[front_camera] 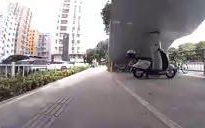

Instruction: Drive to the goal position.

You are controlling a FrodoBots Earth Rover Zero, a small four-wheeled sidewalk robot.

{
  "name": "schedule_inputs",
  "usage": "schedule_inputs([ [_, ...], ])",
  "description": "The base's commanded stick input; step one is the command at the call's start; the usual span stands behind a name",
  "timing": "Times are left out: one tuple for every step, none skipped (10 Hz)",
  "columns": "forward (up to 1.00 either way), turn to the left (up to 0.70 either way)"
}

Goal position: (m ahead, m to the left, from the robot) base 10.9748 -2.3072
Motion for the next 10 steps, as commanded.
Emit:
schedule_inputs([
  [0.45, 0.0],
  [0.45, 0.0],
  [0.45, 0.0],
  [0.45, 0.0],
  [0.45, 0.0],
  [0.45, 0.0],
  [0.45, 0.0],
  [0.45, 0.0],
  [0.45, 0.0],
  [0.45, 0.01],
])
